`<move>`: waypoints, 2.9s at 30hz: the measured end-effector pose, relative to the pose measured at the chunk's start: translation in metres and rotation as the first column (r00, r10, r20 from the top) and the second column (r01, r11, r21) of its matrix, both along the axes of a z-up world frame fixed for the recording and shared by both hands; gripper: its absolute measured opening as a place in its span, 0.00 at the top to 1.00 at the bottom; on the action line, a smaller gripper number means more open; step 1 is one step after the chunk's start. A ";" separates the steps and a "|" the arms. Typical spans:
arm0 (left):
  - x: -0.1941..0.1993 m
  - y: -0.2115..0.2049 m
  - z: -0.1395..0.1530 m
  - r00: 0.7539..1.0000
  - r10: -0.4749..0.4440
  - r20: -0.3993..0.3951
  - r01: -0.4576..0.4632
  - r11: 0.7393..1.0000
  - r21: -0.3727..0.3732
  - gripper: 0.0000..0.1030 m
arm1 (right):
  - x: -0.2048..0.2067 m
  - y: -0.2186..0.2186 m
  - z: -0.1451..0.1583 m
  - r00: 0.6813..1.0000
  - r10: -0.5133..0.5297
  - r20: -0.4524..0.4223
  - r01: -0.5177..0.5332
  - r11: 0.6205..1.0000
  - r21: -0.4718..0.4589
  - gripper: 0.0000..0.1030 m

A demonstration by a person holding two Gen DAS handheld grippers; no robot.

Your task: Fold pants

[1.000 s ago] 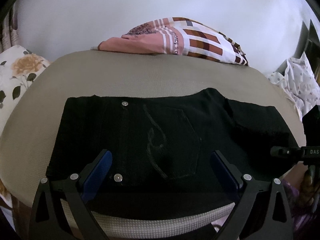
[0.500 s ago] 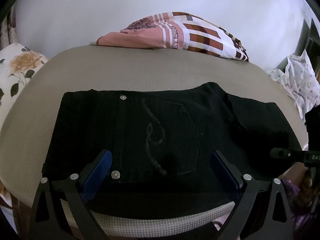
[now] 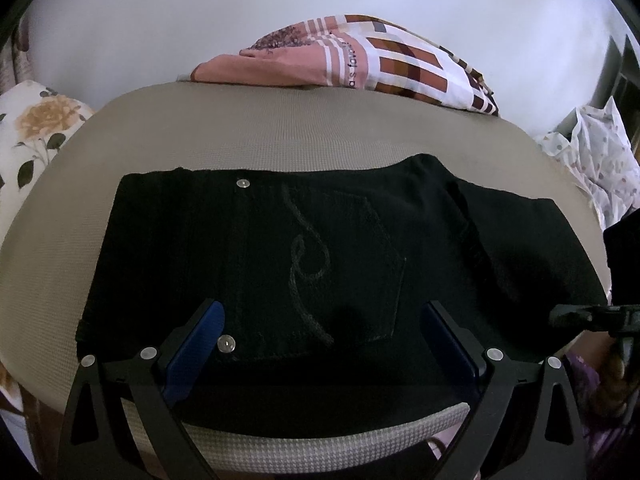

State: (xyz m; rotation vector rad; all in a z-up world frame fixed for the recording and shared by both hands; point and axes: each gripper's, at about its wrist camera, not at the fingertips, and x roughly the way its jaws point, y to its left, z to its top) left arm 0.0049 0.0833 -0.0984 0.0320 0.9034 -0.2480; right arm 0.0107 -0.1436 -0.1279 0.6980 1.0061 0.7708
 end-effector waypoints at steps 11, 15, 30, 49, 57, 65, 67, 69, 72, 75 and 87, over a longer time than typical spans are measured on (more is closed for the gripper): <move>0.001 0.001 0.004 1.000 -0.004 0.020 0.004 1.000 -0.005 0.05 | 0.008 -0.042 -0.002 0.998 -0.045 -0.047 0.056 0.958 0.280 0.64; 0.001 0.000 0.004 1.000 -0.006 0.017 0.006 1.000 -0.003 0.05 | 0.006 -0.043 0.005 0.998 -0.064 -0.002 0.064 0.992 0.105 0.88; 0.001 -0.003 0.001 1.000 -0.016 0.006 0.016 1.000 0.004 0.05 | 0.004 0.008 -0.010 0.995 0.083 -0.049 -0.086 0.994 -0.070 0.92; -0.003 -0.002 0.025 0.992 0.038 0.120 -0.059 0.982 0.177 0.05 | 0.009 0.026 0.007 0.994 -0.019 0.110 0.057 0.933 -0.354 0.89; -0.001 -0.001 0.024 0.992 0.054 0.111 -0.075 0.979 0.191 0.05 | 0.007 0.024 0.006 0.992 -0.012 0.126 0.056 0.936 -0.349 0.79; 0.000 0.001 0.023 0.992 0.068 0.106 -0.088 0.976 0.198 0.05 | -0.007 0.066 0.019 0.966 0.137 0.218 -0.026 0.894 -0.447 0.26; 0.000 0.002 0.023 0.992 0.070 0.108 -0.090 0.976 0.196 0.05 | -0.010 0.071 0.020 0.962 0.149 0.230 -0.022 0.878 -0.478 0.25; 0.002 0.004 0.024 0.992 0.072 0.103 -0.090 0.978 0.188 0.05 | -0.008 0.067 0.020 0.964 0.139 0.227 -0.021 0.890 -0.456 0.25; 0.004 0.019 0.032 0.991 0.109 0.078 -0.120 0.980 0.159 0.05 | -0.008 0.054 0.021 0.970 0.101 0.223 -0.007 0.922 -0.388 0.25; 0.005 0.054 0.050 0.980 0.191 0.061 -0.195 0.979 0.066 0.05 | -0.010 0.037 0.027 0.971 0.015 0.238 0.059 0.952 -0.299 0.25; -0.017 0.215 0.022 0.905 0.309 -0.293 -0.417 0.779 -0.467 0.05 | -0.003 0.023 0.024 0.965 -0.110 0.238 0.194 0.909 -0.368 0.25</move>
